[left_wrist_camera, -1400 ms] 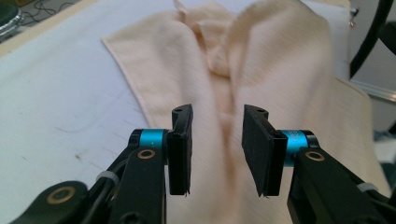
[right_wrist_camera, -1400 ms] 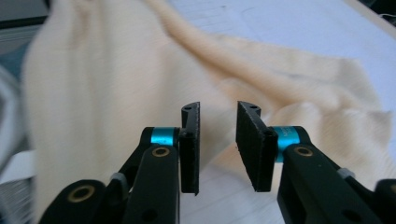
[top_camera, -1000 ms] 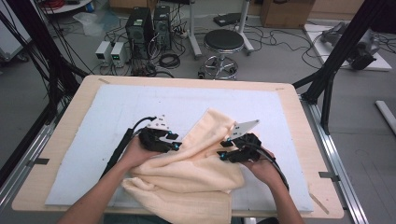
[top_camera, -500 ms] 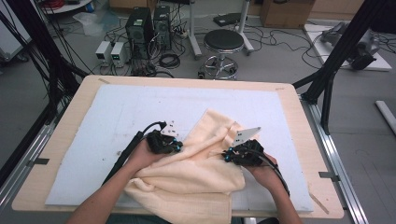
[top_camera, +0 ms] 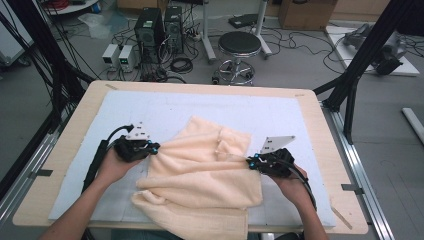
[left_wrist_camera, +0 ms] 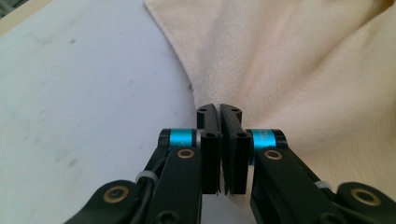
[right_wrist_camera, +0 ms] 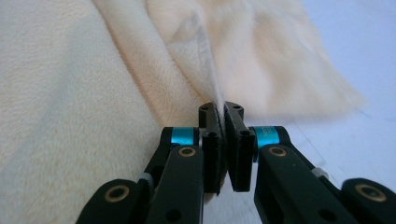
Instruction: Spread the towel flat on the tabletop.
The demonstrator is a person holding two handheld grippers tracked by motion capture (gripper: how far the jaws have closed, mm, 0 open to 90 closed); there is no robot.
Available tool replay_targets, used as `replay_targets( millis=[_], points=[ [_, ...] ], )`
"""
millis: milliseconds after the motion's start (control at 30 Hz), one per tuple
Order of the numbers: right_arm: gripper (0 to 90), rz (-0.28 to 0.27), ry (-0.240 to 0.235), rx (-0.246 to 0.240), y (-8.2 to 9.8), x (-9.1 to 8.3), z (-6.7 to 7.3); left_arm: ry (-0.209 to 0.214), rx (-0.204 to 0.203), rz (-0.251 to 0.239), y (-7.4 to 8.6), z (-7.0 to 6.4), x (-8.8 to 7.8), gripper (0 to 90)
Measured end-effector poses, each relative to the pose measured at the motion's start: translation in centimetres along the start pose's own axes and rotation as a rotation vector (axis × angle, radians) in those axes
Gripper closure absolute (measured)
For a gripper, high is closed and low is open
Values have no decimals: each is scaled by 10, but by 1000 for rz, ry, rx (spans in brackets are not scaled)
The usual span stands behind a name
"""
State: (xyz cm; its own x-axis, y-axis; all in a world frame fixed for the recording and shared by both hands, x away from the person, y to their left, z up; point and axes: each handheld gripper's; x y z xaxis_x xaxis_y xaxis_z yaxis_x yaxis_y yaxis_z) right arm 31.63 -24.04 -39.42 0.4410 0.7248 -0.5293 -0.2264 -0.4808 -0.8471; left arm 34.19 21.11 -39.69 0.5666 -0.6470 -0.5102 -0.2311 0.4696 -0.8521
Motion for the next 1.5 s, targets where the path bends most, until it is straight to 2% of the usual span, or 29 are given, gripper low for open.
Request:
replay_targets(
  millis=[33,67,100,200,233,300,333,400,467,533,600,733,833,867,900,967,1000,1033,1067,1100,1133,1200,1233,1267,1300,1367,1400,1433,1500],
  points=[
    [861,2,7,5,2,-3,0,-2,-6,-2,4,1,-8,866],
    [861,-2,8,14,5,-7,0,-2,-6,-2,4,1,-8,866],
    [861,-7,4,30,8,-9,1,8,-29,-37,13,-3,-22,866],
    [860,-3,-16,37,11,-9,9,9,-21,-55,21,-19,-36,866],
    [850,10,-30,27,11,-8,12,16,-18,-54,24,-24,-40,866],
    [742,18,-41,14,8,-6,16,31,-28,-59,27,-28,-46,861],
    [718,13,-34,16,6,-7,16,41,-36,-67,26,-29,-49,848],
    [683,-16,-21,20,-3,-10,15,39,-28,-76,24,-28,-51,779],
    [667,-43,-14,13,-17,-11,12,29,-14,-110,9,-22,-55,710],
    [655,-57,-16,-16,-32,-7,11,30,1,-126,-1,-16,-51,674],
    [646,-56,-25,-33,-45,2,9,28,-7,-147,-5,-12,-40,620],
    [618,-31,-54,-65,-60,35,7,60,-29,-89,-4,-5,-6,571],
    [584,-5,-86,-61,-62,65,7,97,-58,-25,3,-3,19,558],
    [584,-5,-86,-61,-62,65,7,97,-58,-25,3,-3,19,559],
    [550,20,-99,-47,-62,83,7,117,-63,39,8,-3,32,568],
    [539,35,-110,-37,-61,100,7,138,-61,96,14,-5,42,636],
    [549,44,-109,-35,-60,107,7,139,-63,73,14,-5,42,664],
    [604,55,-111,-38,-59,112,7,148,-60,75,14,-3,42,752],
    [604,55,-111,-38,-59,112,7,148,-60,75,14,-3,42,789],
    [726,77,-105,-44,-58,119,8,143,-66,73,14,-5,42,817],
    [781,88,-110,-45,-57,121,7,144,-59,77,14,-5,41,826],
    [818,101,-107,-42,-57,120,7,136,-56,79,13,-6,39,833],
    [820,88,-107,-50,-58,117,6,121,-53,58,13,-8,33,834],
    [820,88,-107,-50,-58,117,6,121,-53,58,13,-8,33,835],
    [823,56,-85,-45,-61,104,5,101,-68,33,15,-8,25,835],
    [824,17,-58,-44,-62,87,0,77,-77,34,18,-5,15,834],
    [824,17,-58,-44,-62,87,0,77,-77,34,18,-5,15,833],
    [824,-2,-20,-22,-58,69,-5,55,-92,9,22,-4,4,833],
    [823,-9,11,17,-50,52,-11,60,-129,-22,27,-4,-4,833]
  ],
)
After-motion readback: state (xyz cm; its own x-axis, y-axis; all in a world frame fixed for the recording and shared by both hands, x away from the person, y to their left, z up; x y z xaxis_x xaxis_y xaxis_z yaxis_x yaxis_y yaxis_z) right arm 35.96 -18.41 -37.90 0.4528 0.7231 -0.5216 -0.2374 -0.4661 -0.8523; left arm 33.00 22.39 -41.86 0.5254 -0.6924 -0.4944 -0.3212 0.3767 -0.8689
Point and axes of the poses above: each handheld gripper's, and its own axes: x roughly forward along the jaws, y roughly out of its underside, z roughly to its left, and after that the axes turned 11 degrees about -z, right-handed
